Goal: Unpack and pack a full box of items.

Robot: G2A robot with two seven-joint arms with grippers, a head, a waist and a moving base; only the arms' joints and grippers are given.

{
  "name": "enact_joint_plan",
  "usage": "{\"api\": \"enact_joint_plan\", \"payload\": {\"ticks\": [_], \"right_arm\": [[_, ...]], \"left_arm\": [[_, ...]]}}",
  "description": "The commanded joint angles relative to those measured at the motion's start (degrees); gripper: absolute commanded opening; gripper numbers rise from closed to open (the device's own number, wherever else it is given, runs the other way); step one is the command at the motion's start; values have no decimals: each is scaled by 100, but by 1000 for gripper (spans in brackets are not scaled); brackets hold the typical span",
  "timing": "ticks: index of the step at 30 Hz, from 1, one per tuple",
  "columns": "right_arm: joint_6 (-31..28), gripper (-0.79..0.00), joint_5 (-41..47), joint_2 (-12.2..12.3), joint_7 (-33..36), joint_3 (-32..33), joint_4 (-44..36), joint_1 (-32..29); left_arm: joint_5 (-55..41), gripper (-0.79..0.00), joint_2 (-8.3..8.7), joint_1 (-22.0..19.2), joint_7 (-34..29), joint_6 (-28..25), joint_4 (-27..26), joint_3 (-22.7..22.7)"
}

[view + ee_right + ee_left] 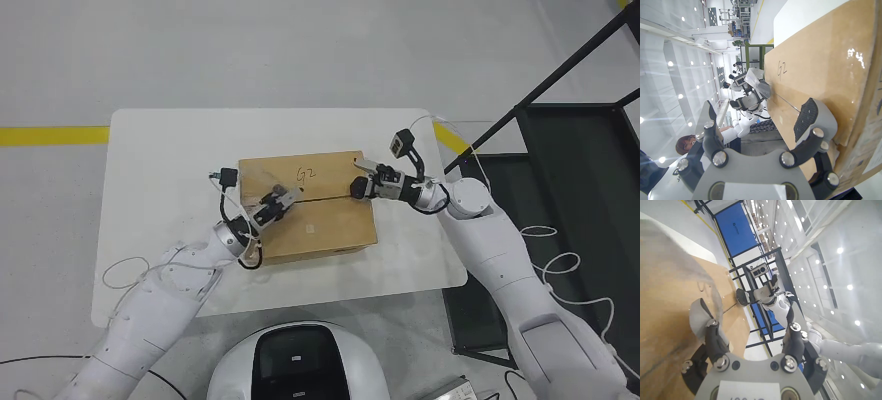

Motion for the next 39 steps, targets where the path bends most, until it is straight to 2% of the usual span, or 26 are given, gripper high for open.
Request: {"api": "enact_joint_plan", "payload": {"ticks": [1,9,12,17,23,31,39], "right_arm": [[30,0,74,35,57,144,-88,-77],[118,0,44,91,-58,372,-288,-320],[131,0,31,92,-77,388,-337,-369],[150,0,37,101,-70,458,-385,-398],[198,0,165,123,151,574,-538,-427],[221,0,595,94,735,526,-767,-390],[-25,0,-106,-86,527,-237,-843,40]], "left_arm": [[55,0,-29,-51,-176,-97,-7,76],[51,0,-201,-331,-461,-297,190,379],[-129,0,-220,-362,-488,-494,240,300],[-472,0,-158,-288,-733,-669,138,-43],[-888,0,0,59,-1250,-614,-308,-589],[-1307,0,220,808,-1656,-507,-941,-1441],[-1905,0,470,1686,-1974,-688,-1500,-2846]]}}
